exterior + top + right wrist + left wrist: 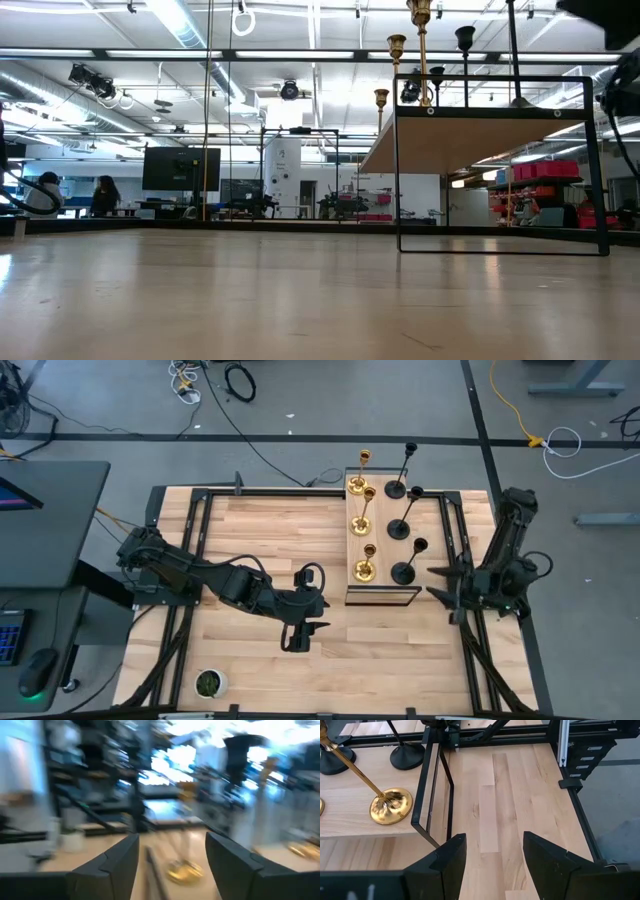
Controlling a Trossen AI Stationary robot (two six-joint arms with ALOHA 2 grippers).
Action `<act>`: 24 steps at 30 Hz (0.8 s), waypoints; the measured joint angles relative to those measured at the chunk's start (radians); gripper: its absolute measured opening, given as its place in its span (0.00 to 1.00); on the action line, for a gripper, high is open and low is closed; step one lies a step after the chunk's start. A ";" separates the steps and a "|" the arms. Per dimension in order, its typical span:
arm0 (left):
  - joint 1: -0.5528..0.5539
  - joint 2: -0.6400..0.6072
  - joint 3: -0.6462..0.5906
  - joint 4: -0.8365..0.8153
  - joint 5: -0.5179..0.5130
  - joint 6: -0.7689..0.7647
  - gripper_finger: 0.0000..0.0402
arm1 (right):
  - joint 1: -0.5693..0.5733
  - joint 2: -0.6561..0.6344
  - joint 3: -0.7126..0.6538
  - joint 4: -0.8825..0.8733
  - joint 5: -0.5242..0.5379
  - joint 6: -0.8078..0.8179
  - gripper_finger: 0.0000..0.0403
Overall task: Pick & Place candle stick holders
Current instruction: Return to Home Position
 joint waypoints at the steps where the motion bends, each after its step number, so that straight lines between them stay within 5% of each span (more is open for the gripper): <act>1: 0.000 0.000 0.000 0.000 0.000 0.002 0.49 | 0.006 -0.003 0.000 -0.006 -0.052 0.000 0.56; 4: 0.002 0.000 0.000 0.000 0.000 0.008 0.49 | 0.005 -0.016 -0.009 -0.010 -0.152 -0.002 0.54; 9: 0.003 0.000 0.000 0.000 0.000 0.004 0.49 | -0.003 -0.085 -0.111 0.031 -0.167 -0.007 0.54; 16: 0.005 0.000 0.000 -0.001 -0.001 0.003 0.49 | 0.000 -0.257 -0.149 0.132 -0.320 -0.199 0.53; 24: 0.012 0.000 0.000 0.002 -0.004 0.048 0.49 | 0.017 -0.428 -0.152 -0.277 -0.473 0.012 0.53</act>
